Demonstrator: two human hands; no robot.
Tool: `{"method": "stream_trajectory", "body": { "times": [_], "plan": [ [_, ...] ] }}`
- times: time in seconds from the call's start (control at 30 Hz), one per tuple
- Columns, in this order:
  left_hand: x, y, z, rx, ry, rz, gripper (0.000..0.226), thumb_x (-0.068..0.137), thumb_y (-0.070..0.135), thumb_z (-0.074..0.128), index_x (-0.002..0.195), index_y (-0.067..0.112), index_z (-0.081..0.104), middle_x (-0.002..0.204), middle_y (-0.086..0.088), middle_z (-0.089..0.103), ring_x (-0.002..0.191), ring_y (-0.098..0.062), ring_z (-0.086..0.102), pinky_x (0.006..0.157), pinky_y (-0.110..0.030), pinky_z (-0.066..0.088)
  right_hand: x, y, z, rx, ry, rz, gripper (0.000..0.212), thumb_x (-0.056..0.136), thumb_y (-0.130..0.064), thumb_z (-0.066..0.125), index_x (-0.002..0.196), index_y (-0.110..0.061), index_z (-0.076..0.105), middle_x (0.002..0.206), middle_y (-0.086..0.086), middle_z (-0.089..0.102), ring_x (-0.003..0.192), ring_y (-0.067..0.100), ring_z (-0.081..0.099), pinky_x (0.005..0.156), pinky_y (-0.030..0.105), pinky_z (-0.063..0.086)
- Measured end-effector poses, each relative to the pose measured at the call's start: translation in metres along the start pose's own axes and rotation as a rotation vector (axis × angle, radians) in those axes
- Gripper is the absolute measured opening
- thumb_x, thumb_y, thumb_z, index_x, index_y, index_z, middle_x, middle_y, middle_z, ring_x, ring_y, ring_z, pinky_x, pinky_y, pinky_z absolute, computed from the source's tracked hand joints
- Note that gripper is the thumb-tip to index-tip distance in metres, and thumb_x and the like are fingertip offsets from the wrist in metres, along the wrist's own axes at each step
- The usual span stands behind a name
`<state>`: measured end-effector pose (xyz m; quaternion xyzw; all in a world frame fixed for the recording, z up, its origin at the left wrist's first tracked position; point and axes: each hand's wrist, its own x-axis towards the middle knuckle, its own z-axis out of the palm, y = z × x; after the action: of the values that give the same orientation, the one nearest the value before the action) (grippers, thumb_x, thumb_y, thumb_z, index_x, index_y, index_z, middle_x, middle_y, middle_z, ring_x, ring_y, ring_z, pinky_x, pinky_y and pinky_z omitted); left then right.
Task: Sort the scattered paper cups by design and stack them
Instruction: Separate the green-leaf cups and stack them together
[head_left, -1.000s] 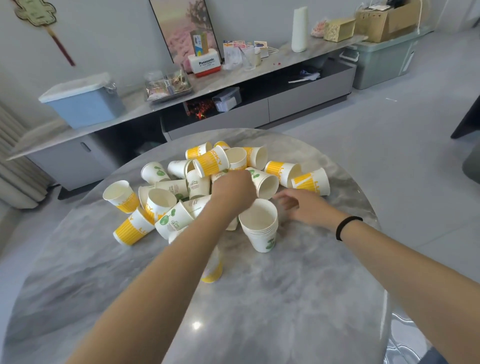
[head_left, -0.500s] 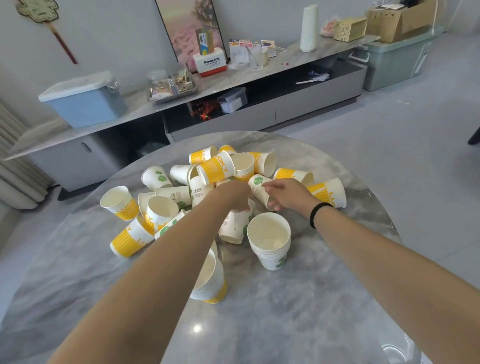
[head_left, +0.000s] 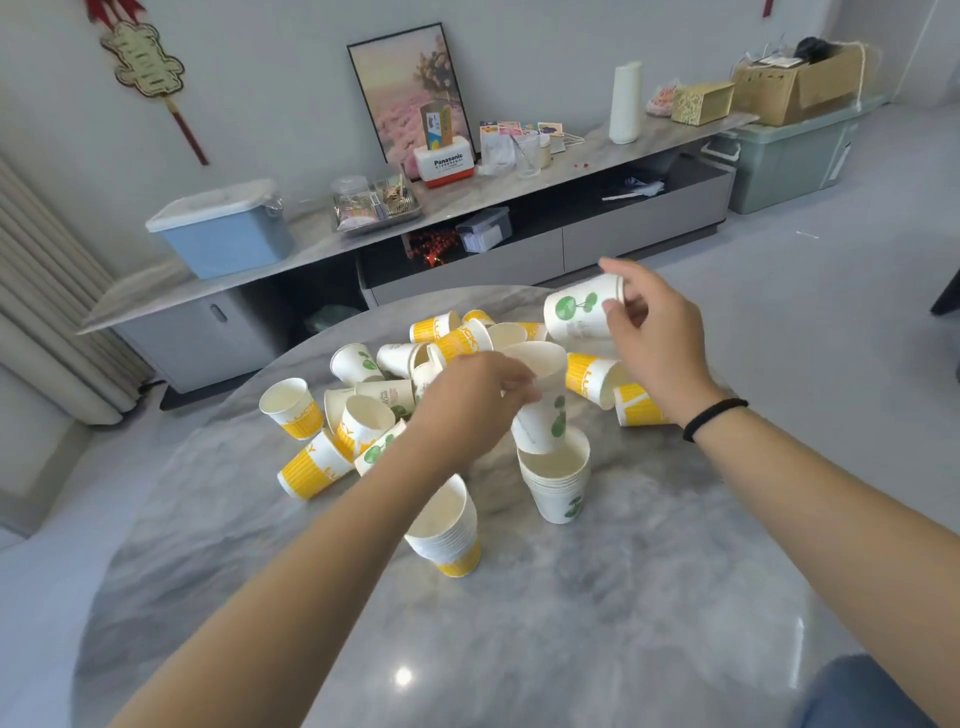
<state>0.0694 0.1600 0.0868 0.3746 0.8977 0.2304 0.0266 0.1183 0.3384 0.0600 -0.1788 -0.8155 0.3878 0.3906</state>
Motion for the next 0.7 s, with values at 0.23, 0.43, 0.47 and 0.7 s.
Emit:
{"method": "stream_trajectory", "body": {
  "times": [0.23, 0.43, 0.47, 0.7],
  "plan": [
    [-0.016, 0.004, 0.023, 0.048, -0.087, 0.081, 0.023, 0.093, 0.024, 0.054, 0.105, 0.015, 0.072, 0.101, -0.008, 0.067, 0.097, -0.026, 0.059, 0.082, -0.036, 0.048, -0.025, -0.032, -0.024, -0.105, -0.042, -0.208, 0.037, 0.089, -0.006, 0.053, 0.124, -0.015, 0.057, 0.093, 0.012, 0.067, 0.092, 0.028, 0.060, 0.078, 0.020, 0.039],
    [-0.018, -0.005, 0.041, 0.075, -0.227, -0.005, 0.024, 0.092, 0.025, 0.056, 0.110, 0.019, 0.071, 0.108, -0.008, 0.070, 0.102, -0.027, 0.060, 0.083, -0.032, 0.048, -0.042, -0.028, -0.016, -0.135, -0.110, -0.233, 0.035, 0.088, -0.005, 0.054, 0.120, -0.016, 0.062, 0.083, -0.002, 0.052, 0.091, 0.026, 0.056, 0.077, 0.018, 0.032],
    [-0.019, -0.008, 0.045, 0.056, -0.252, -0.023, 0.024, 0.092, 0.024, 0.056, 0.110, 0.020, 0.071, 0.109, -0.008, 0.070, 0.103, -0.028, 0.060, 0.086, -0.035, 0.050, -0.045, -0.026, -0.013, -0.147, -0.146, -0.223, 0.036, 0.088, -0.005, 0.054, 0.121, -0.017, 0.061, 0.085, -0.001, 0.053, 0.094, 0.025, 0.055, 0.080, 0.019, 0.032],
    [-0.029, -0.022, 0.060, -0.105, -0.185, -0.050, 0.026, 0.089, 0.021, 0.061, 0.113, 0.016, 0.070, 0.114, -0.001, 0.068, 0.099, -0.018, 0.060, 0.083, -0.023, 0.042, -0.052, -0.017, -0.004, -0.127, -0.269, -0.206, 0.023, 0.087, -0.007, 0.059, 0.109, -0.013, 0.064, 0.090, 0.007, 0.064, 0.095, 0.027, 0.057, 0.082, 0.027, 0.042]
  ]
}}
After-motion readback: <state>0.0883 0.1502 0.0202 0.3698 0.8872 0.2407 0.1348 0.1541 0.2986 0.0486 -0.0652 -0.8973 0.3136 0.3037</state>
